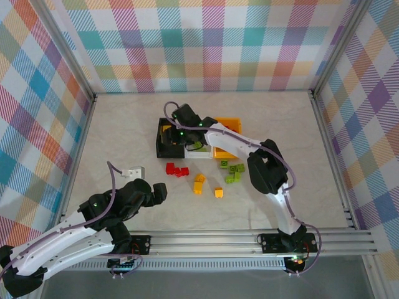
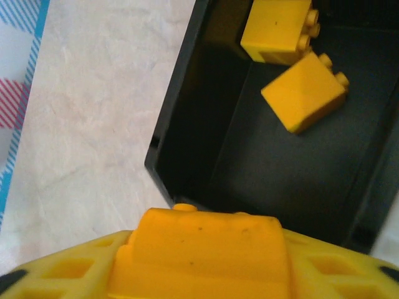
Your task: Sort the legos into containers by color
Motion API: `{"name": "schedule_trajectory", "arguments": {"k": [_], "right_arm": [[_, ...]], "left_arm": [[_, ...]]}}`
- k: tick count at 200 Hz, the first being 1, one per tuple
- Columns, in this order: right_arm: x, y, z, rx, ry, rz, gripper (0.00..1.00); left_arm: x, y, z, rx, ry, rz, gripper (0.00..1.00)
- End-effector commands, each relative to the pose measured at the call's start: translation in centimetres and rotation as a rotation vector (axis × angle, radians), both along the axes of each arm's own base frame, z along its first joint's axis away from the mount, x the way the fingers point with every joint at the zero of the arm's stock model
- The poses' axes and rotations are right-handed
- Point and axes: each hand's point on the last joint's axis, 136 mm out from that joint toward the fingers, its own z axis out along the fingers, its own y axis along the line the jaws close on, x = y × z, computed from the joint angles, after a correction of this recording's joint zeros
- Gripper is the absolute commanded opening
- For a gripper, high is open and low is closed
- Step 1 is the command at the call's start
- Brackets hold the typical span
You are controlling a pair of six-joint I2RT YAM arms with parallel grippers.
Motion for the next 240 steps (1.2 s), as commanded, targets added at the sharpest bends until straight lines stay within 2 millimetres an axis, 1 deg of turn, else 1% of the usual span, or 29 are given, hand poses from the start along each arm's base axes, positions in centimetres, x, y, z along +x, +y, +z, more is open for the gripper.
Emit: {"name": "schedule_trajectory", "arguments": {"k": [1, 22, 28, 38, 40, 44, 57, 61, 67, 69, 80, 86, 93, 100, 108, 113, 127, 133, 150, 160, 172, 194, 209, 240], "right_arm": [[0.9, 0.3, 2.0, 0.035, -0.007, -0.009, 0.72], [0.9, 0.1, 4.6, 0.066, -0.051, -0.010, 0.76], [0.8, -0.2, 5.2, 0.070, -0.063, -0.019, 0.77], [0.4, -1.1, 6.8, 0.088, -0.092, -0.034, 0.77], [0.2, -1.3, 6.5, 0.084, -0.090, -0.037, 0.77], [-0.1, -1.8, 7.2, 0.093, -0.102, -0.045, 0.77], [-1.3, -3.5, 8.2, 0.108, -0.127, -0.065, 0.77], [-1.7, -4.0, 8.1, 0.107, -0.128, -0.072, 0.77], [-2.4, -5.0, 8.6, 0.113, -0.140, -0.081, 0.77], [-2.6, -5.3, 8.4, 0.111, -0.139, -0.085, 0.77], [-4.0, -7.0, 9.1, 0.120, -0.155, -0.095, 0.77], [-4.9, -8.0, 8.5, 0.106, -0.149, -0.100, 0.77], [-5.8, -9.2, 8.8, 0.103, -0.157, -0.103, 0.77], [-6.9, -10.4, 8.5, 0.088, -0.158, -0.102, 0.77], [-8.0, -11.8, 7.6, 0.061, -0.150, -0.110, 0.77], [-8.6, -12.7, 7.6, 0.056, -0.153, -0.119, 0.77], [-10.3, -15.2, 6.3, 0.020, -0.143, -0.142, 0.78], [-11.0, -16.2, 6.0, 0.012, -0.143, -0.154, 0.78], [-12.7, -18.5, 4.8, -0.009, -0.131, -0.184, 0.78], [-13.4, -19.5, 4.4, -0.014, -0.125, -0.199, 0.78], [-14.0, -20.3, 4.0, -0.019, -0.125, -0.210, 0.79], [-14.8, -21.4, 3.5, -0.033, -0.122, -0.224, 0.79], [-15.0, -21.7, 3.5, -0.031, -0.126, -0.229, 0.79], [-15.1, -21.9, 3.6, -0.024, -0.129, -0.234, 0.79]], "left_arm": [[-0.5, 0.6, -0.4, 0.008, 0.015, 0.003, 1.00], [-0.5, 0.5, -0.2, 0.003, 0.009, -0.004, 1.00], [-0.4, 0.4, 0.0, -0.001, 0.004, -0.008, 1.00], [-0.3, -0.1, 0.3, -0.011, -0.002, -0.027, 1.00], [-0.3, -0.3, 0.4, -0.015, -0.003, -0.031, 1.00], [-0.2, -0.5, 0.5, -0.018, -0.005, -0.040, 1.00], [0.2, -1.7, 0.9, -0.016, -0.005, -0.078, 1.00], [0.3, -2.1, 1.0, -0.014, -0.004, -0.090, 1.00], [0.6, -2.7, 1.0, 0.000, 0.003, -0.107, 1.00], [0.7, -2.9, 1.1, -0.001, 0.000, -0.113, 1.00], [1.3, -4.2, 0.9, 0.033, 0.025, -0.143, 1.00], [1.6, -5.1, 0.6, 0.048, 0.039, -0.167, 1.00], [2.0, -6.1, 0.4, 0.058, 0.053, -0.189, 1.00], [2.3, -7.2, 0.0, 0.067, 0.065, -0.213, 0.99], [2.6, -8.5, -0.4, 0.074, 0.073, -0.246, 0.98], [2.8, -9.4, -0.7, 0.081, 0.081, -0.267, 0.97], [3.1, -11.5, -1.8, 0.111, 0.095, -0.317, 0.93], [3.2, -12.3, -2.3, 0.130, 0.104, -0.339, 0.91], [3.5, -14.5, -4.0, 0.179, 0.132, -0.388, 0.87], [3.6, -15.6, -5.0, 0.192, 0.150, -0.415, 0.85], [3.8, -16.6, -6.2, 0.206, 0.169, -0.434, 0.84], [4.5, -17.5, -8.0, 0.254, 0.185, -0.447, 0.81], [5.1, -17.5, -9.1, 0.296, 0.197, -0.437, 0.79], [5.6, -17.1, -11.1, 0.359, 0.230, -0.418, 0.67]]}}
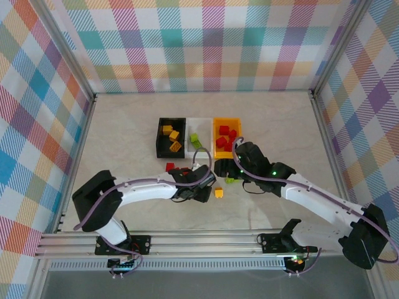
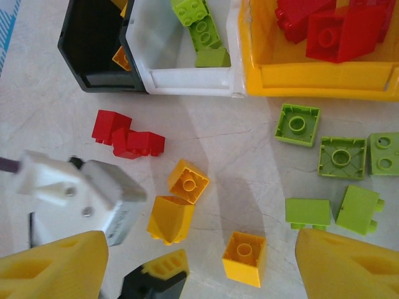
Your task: Sort the legos into containers by color
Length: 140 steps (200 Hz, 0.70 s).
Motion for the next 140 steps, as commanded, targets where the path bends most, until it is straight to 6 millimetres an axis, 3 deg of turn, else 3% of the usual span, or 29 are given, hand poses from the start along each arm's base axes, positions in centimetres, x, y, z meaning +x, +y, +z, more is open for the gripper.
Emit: {"name": "schedule_trajectory", "arguments": {"k": [1, 20, 46, 71, 110, 140], "right_arm": [[0.0, -0.6, 0.0, 0.001, -0.006, -0.024, 0.79], [0.0, -0.6, 0.1, -0.001, -0.010, -0.021, 0.79], [0.0, -0.8, 0.2, 0.012, -0.025, -0.031, 0.79], [-0.2, -1.1, 0.1, 0.006, -0.026, -0.036, 0.80], [-0.2, -1.3, -0.5, 0.009, -0.016, -0.051, 0.80], [-0.2, -1.4, -1.3, -0.003, -0.001, -0.061, 0.80]], "left_arm": [[1.1, -0.4, -0.1, 0.025, -0.027, -0.001, 0.66], [1.3, -0.1, -0.9, 0.056, -0.031, 0.005, 0.60], [1.2, -0.1, -1.6, 0.063, -0.020, -0.002, 0.44], [0.7, 0.2, -0.9, 0.044, -0.012, 0.013, 0.29], [1.5, 2.0, 4.9, -0.054, -0.108, 0.092, 0.27], [5.7, 5.1, 9.0, -0.150, -0.164, 0.263, 0.28]]}}
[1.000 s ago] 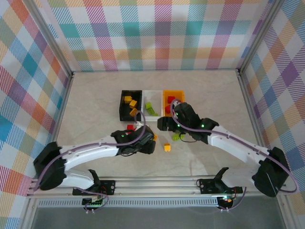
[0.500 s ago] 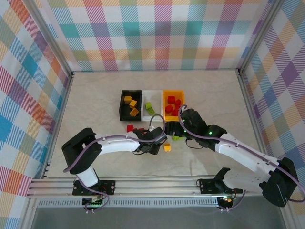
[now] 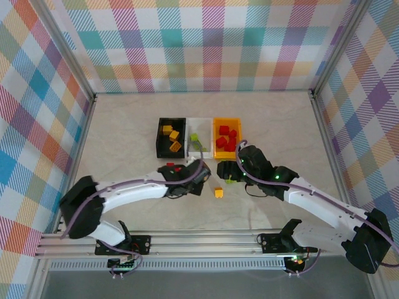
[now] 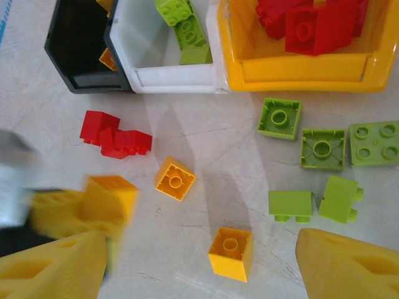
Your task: Sort the legos into containers by color
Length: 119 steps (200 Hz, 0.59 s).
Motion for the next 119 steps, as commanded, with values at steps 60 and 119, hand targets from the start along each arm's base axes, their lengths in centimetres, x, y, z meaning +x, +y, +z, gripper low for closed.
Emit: {"name": "schedule_trajectory", "arguments": {"k": [60, 119], "right_arm": [[-0.4, -0.8, -1.6, -0.005, 0.042, -0.047, 0.80], [-1.5, -1.4, -2.6, 0.004, 0.082, -0.050, 0.80]], "left_arm": [[14.0, 7.1, 4.4, -0.104, -0.089, 0.423, 0.30], [19.6, 8.4, 2.6, -0.043, -0.053, 0.514, 0.49]]}}
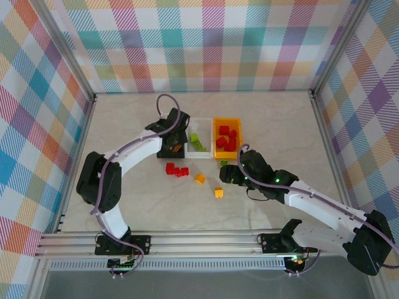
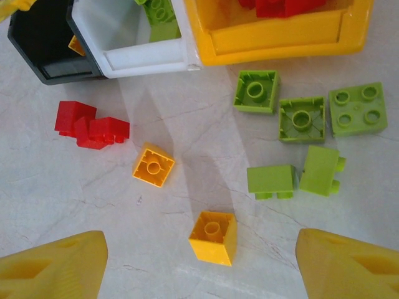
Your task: Sort the legos into containers by color
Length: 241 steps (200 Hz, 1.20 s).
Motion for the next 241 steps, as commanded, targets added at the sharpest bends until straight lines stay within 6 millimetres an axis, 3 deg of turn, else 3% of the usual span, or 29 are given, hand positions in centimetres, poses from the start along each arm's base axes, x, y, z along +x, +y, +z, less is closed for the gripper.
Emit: {"name": "schedule_trajectory", "arguments": {"k": [1, 21, 46, 63, 86, 120, 159, 176, 205, 241], "right_arm": [[-0.6, -0.3, -0.6, 0.006, 0.029, -0.002, 0.80], [-0.9, 0.1, -1.3, -0.002, 0.059, 0.018, 0.81], [-0.9, 1.1, -2.7, -0.023, 0.100, 0.056, 0.82], [-0.9, 2.0, -3.7, -0.079, 0.134, 0.087, 0.82], [-0.7, 3.2, -5.4, -0.175, 0.169, 0.102, 0.82], [-1.0, 5.0, -8.0, -0.248, 0.227, 0.119, 0.80], [-1.4, 4.6, -10.4, -0.354, 0.284, 0.078, 0.75], [-1.7, 4.8, -11.1, -0.368, 0.301, 0.089, 0.69], [-1.8, 5.1, -11.6, -0.385, 0.303, 0.095, 0.55], [-0.9, 6.7, -9.2, -0.311, 0.226, 0.139, 0.39]], "left_arm": [[1.4, 0.5, 0.5, 0.014, 0.011, 0.025, 0.50], [1.9, -0.2, 2.4, -0.030, -0.029, 0.013, 0.72], [1.2, -1.7, 7.5, -0.099, -0.126, -0.030, 0.90], [-0.6, -2.9, 10.8, -0.137, -0.187, -0.085, 0.97], [-4.5, -3.5, 12.7, -0.173, -0.224, -0.143, 1.00], [-10.9, -1.7, 11.3, -0.241, -0.228, -0.153, 1.00], [-16.3, 1.8, 6.9, -0.214, -0.171, -0.111, 1.00], [-17.7, 3.4, 5.4, -0.210, -0.156, -0.080, 1.00], [-19.0, 4.9, 4.5, -0.201, -0.153, -0.058, 1.00], [-19.7, 6.1, 3.6, -0.162, -0.135, -0.041, 1.00]]}}
